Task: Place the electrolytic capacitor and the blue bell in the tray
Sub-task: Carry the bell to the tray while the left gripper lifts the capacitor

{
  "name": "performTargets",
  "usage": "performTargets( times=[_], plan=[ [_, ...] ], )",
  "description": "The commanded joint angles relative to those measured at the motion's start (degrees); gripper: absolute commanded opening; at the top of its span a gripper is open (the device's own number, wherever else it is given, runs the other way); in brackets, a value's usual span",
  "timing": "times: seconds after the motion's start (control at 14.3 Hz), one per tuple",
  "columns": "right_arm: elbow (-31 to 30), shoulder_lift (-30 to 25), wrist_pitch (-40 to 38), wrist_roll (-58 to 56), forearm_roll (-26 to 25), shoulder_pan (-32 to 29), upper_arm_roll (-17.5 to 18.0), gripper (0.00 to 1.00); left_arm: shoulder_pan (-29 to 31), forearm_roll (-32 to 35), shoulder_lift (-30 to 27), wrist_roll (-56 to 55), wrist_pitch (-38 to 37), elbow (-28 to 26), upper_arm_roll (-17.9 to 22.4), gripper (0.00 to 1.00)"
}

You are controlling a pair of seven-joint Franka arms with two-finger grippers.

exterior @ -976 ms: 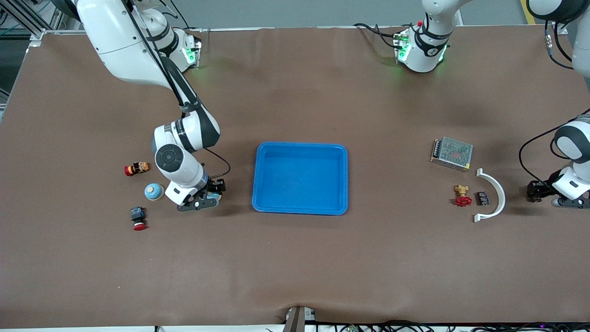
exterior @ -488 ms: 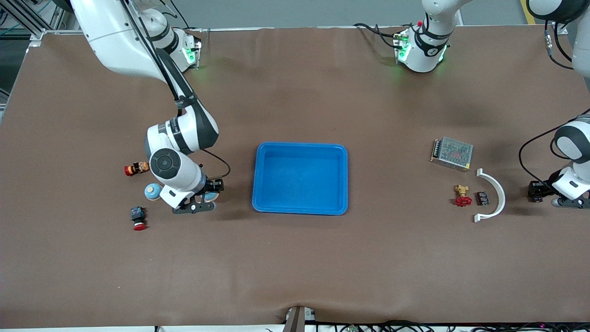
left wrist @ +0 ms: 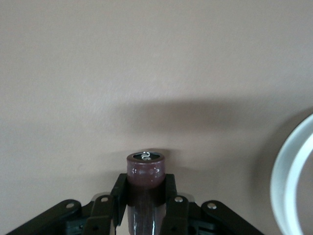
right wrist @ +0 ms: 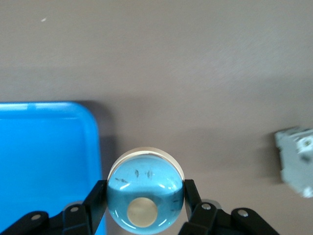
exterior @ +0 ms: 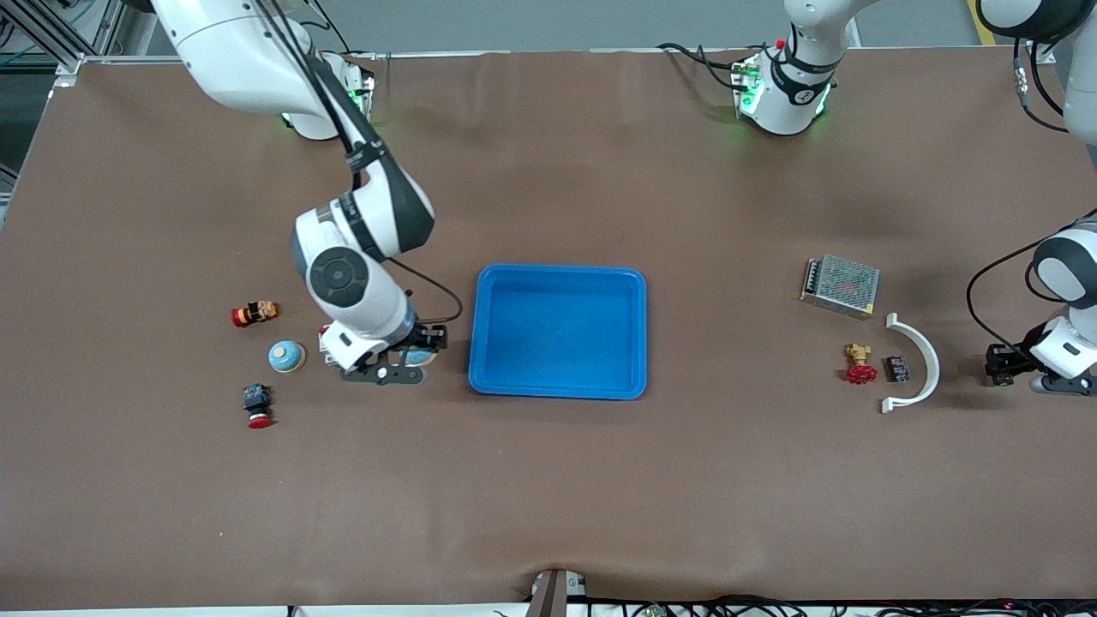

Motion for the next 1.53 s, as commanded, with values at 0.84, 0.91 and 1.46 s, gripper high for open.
performTargets(
  times=[0.84, 0.91, 1.46],
  plan=[
    [-0.3, 4.7, 4.9, 13.6, 4.2, 13.6, -0.2, 0.53, -8.4, -1.0, -6.8, -45.4, -15.2, 3.2, -5.5, 0.0],
    [-0.2, 5.3, 5.7, 14.7, 4.1, 14.3, -0.2, 0.53, -8.4, -0.9, -7.3, -49.1, -15.7, 3.2, -6.6, 0.0],
    [-0.6, 7.3, 8.2, 15.0, 3.6, 15.6, -0.3, 0.53, -9.5, -0.1, -10.9, -78.4, -21.6, 3.7, -15.9, 0.0]
  ],
)
